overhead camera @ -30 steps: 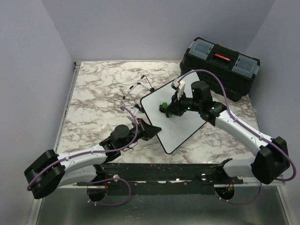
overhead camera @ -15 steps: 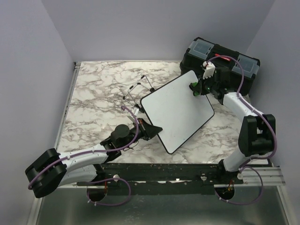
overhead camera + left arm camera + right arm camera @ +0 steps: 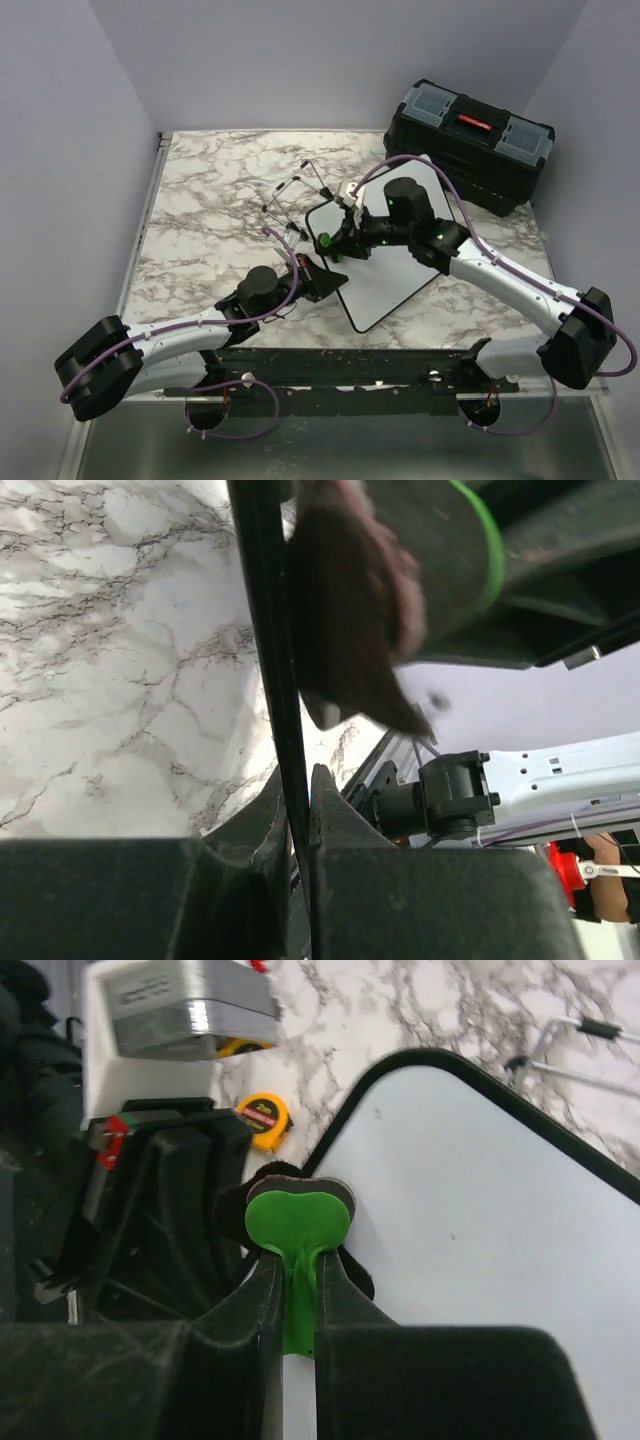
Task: Erase the whiteboard
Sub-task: Erase the whiteboard at the center of the board.
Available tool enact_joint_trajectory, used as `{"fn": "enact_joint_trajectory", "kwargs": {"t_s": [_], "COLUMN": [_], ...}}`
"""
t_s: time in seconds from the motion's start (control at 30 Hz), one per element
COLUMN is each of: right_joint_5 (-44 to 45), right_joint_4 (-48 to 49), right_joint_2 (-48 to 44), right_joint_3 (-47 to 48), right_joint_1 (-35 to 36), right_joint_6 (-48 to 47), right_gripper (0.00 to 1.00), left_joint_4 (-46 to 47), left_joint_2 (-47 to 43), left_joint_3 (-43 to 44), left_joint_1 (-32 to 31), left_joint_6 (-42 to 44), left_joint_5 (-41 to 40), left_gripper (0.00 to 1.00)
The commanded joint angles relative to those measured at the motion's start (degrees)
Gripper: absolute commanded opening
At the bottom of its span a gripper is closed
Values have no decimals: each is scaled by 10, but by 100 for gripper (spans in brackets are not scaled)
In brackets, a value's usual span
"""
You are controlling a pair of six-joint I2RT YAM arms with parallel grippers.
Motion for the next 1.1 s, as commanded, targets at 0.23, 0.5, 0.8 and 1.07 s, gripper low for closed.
{"fn": "enact_joint_trajectory", "kwargs": {"t_s": [0.23,0.5,0.8,1.07], "right_joint_5": [180,107,-7,180], "right_joint_4": [39,48,-47,-41], "right_joint_2": [69,124,44,41], "right_joint_3": [32,40,62,41], "right_joint_1": [-215,-285,-73,-74], "right_joint_6": [57,58,-1,47], "right_gripper": [1,1,1,1], "left_joint_4": [106,116,125,123], "left_joint_2": [-30,-20,-5,-7], "left_joint_3": [28,34,33,33], "left_joint_1": [-4,-4,-4,-4], "left_joint_6": [19,24,19,16], "left_joint_5": [23,35,35,33], "left_gripper": [0,0,0,0]}}
